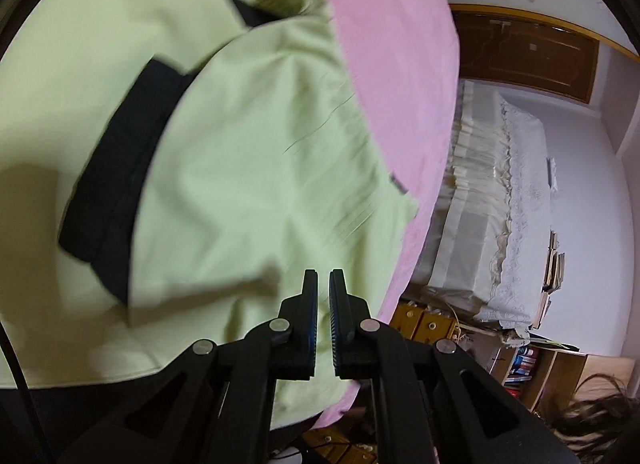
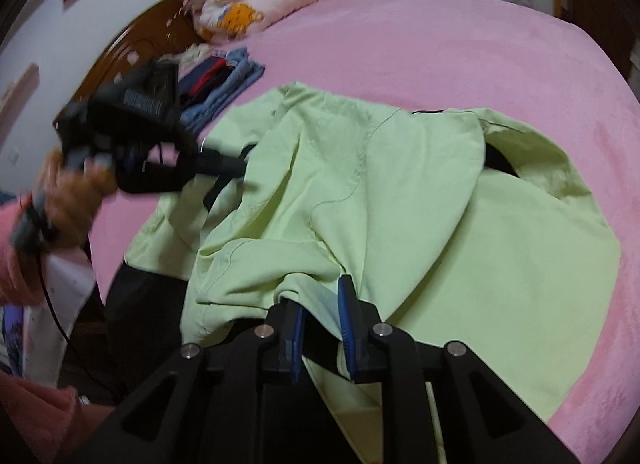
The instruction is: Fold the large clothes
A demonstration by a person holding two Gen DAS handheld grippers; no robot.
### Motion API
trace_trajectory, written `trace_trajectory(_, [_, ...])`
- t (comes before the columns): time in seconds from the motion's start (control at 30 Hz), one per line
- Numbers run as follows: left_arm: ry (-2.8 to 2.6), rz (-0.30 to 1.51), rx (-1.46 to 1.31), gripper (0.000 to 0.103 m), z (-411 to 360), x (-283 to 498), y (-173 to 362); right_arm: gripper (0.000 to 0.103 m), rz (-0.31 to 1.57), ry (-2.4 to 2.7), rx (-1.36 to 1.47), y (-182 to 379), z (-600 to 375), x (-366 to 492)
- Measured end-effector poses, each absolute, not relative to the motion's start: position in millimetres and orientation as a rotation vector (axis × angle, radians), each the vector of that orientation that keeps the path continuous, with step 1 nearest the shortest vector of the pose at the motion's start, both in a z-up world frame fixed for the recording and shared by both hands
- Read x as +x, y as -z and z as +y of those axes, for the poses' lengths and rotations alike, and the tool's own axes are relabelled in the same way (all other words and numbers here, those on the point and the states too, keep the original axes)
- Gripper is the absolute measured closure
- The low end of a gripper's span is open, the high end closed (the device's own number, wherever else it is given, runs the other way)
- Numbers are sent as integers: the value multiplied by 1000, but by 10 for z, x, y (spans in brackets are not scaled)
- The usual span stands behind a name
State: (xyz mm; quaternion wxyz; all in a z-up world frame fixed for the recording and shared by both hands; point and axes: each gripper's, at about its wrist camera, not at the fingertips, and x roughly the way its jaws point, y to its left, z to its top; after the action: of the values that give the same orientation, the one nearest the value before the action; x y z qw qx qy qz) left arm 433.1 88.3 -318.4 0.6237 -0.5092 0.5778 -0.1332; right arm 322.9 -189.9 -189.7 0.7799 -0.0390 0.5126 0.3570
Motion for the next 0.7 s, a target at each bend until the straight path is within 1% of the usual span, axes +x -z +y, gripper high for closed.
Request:
trace_trajectory(0.13, [330,1330,-1099,100,748,4468,3057,85,1097,-766,-104,1884,-1909,3144])
trace_trajectory(0.2, [349,1356,-1065,100,677,4490,3028,79,1068,-747,-145,1854,-1927,3096])
trace_trajectory(0.23, [354,1366,-1046,100,630,4487,3017,75,1051,-743,-177,1835,-1941,3055])
trace_trajectory(0.3, [369,1386,-1014,100,550,4430,3019,55,1032,-741,-236,1814,-1959,2995])
trace_trajectory(0.33, [372,1394,-1000,100,513,4416,3016,21,1024,-749,-255,1801,-1975,2973])
trace_trajectory(0.37, [376,1399,-988,100,484,4367,3017,3,1017,-758,-274,1786,-1991,2933])
trace_trajectory(0.43, [369,1406,-966,100,444,4313,3009,3,1011,-771,-271,1757,-2039,2893])
trace_trajectory(0.57, [298,1398,-897,99,414,4152,2976,3,1077,-767,-209,1797,-2116,2899])
trace_trajectory(0.63, [228,1382,-841,96,452,4055,2932,3,1121,-727,-152,1846,-2152,2922])
trace_trajectory(0.7, [165,1368,-787,88,530,3951,2908,3,1168,-702,-53,1905,-2193,2957])
